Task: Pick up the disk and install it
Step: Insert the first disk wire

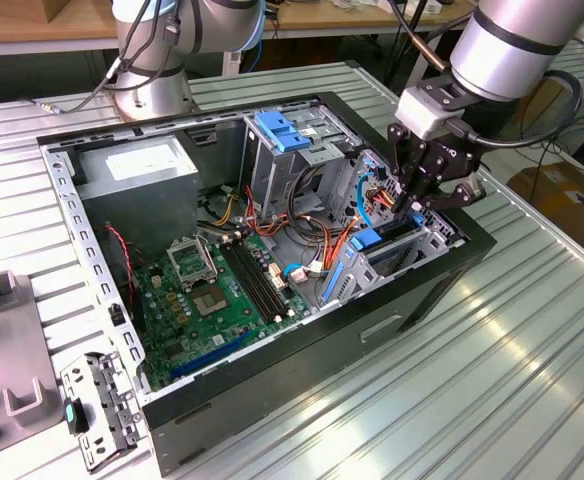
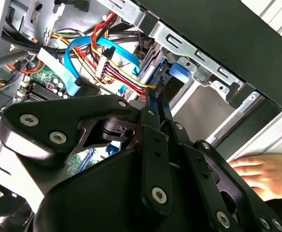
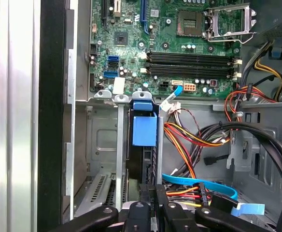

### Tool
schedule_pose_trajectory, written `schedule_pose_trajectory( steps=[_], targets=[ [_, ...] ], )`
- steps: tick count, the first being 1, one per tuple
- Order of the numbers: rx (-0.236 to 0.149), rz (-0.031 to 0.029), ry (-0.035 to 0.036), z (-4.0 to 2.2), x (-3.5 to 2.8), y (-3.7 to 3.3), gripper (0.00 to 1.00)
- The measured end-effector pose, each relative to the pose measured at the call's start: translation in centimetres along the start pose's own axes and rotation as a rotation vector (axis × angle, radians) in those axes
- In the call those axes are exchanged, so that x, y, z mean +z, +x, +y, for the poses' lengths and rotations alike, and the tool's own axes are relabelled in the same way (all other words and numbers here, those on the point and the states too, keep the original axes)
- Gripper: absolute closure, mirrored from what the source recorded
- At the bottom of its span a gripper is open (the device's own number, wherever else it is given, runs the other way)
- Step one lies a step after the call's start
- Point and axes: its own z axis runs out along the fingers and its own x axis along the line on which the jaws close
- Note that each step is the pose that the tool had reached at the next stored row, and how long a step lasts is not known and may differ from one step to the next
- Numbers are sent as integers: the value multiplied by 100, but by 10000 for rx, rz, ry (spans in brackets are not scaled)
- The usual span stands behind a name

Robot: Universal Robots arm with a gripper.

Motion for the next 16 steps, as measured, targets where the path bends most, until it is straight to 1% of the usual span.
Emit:
schedule_pose_trajectory(
  steps=[6,8,13,16],
  targets=[
    [142,4,4,-5,13,4,84],
    [272,7,8,-5,18,6,84],
    [439,9,11,-5,30,7,84],
    [449,8,7,-5,41,7,84]
  ],
)
